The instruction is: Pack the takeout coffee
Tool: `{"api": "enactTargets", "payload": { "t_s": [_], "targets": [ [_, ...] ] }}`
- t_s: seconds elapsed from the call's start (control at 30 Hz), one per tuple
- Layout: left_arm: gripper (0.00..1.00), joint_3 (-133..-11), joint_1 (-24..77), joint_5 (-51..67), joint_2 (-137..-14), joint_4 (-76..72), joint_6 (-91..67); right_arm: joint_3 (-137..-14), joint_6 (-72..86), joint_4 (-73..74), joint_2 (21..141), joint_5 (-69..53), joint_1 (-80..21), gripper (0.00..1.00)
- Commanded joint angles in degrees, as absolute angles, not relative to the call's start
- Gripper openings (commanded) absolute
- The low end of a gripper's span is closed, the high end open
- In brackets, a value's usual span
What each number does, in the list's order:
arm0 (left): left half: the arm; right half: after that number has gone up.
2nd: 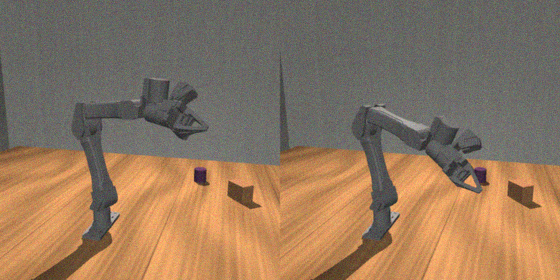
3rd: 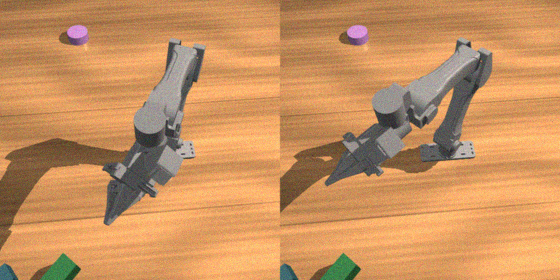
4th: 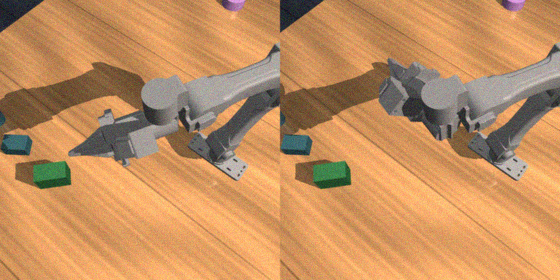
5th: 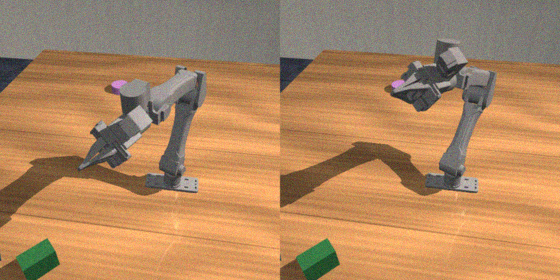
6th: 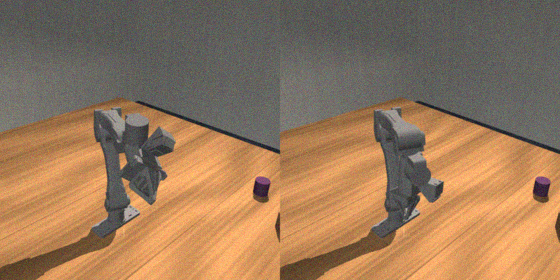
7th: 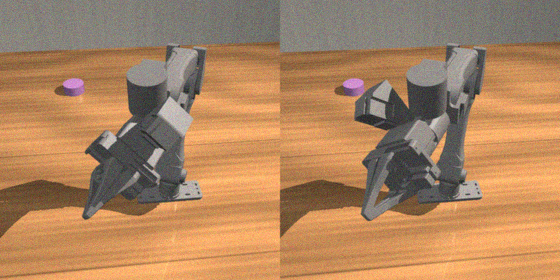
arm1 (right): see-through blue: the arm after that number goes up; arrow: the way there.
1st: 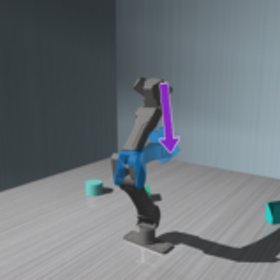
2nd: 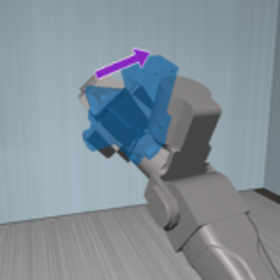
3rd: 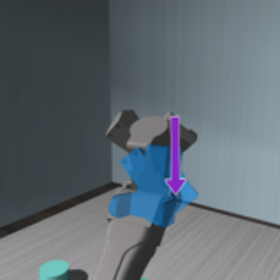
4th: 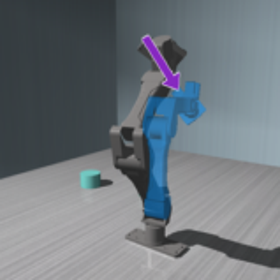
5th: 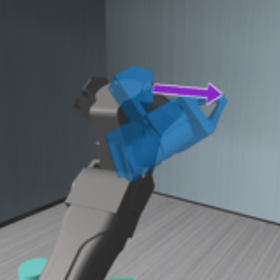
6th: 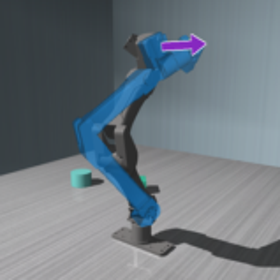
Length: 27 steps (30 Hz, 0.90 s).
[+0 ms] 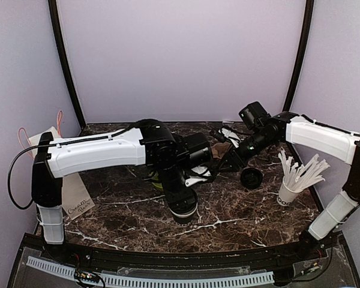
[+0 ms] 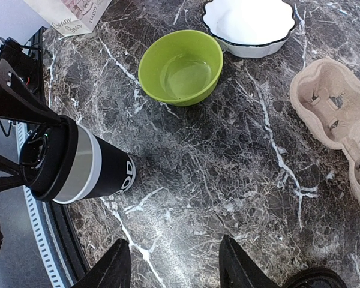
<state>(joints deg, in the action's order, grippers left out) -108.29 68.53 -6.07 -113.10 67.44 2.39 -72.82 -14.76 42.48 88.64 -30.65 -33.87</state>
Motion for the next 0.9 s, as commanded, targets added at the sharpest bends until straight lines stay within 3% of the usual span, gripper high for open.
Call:
{"api": "enactTargets", "payload": {
  "t_s": [0.0, 0.47, 0.6, 0.63, 0.67, 0.87],
  "targets": [
    [0.72, -108.6, 68.8, -4.7, -113.7, 68.4, 3.0, -72.5, -15.6, 42.3, 88.9, -31.5, -34.1, 0.5],
    [0.75, -109.1, 68.8, -4.5, -115.3, 67.9, 3.2, -71.9, -16.4, 42.8, 89.4, -31.8, -34.1, 0.5],
    [0.81, -109.6, 68.8, -4.6, -115.8, 67.7, 3.2, -71.5, -16.6, 42.7, 89.2, -32.0, -34.1, 0.5],
    [0.94, -109.8, 68.8, -4.7, -115.8, 67.6, 3.2, -71.5, -16.6, 42.7, 89.1, -32.0, -34.1, 0.5],
    [0.97, -110.0, 68.8, -4.9, -115.9, 67.6, 3.2, -71.5, -16.5, 42.7, 89.0, -32.1, -34.0, 0.5],
    [0.99, -113.2, 68.9, -6.6, -114.6, 67.7, 1.7, -70.7, -16.0, 42.9, 88.0, -32.6, -34.1, 0.5]
  ]
}}
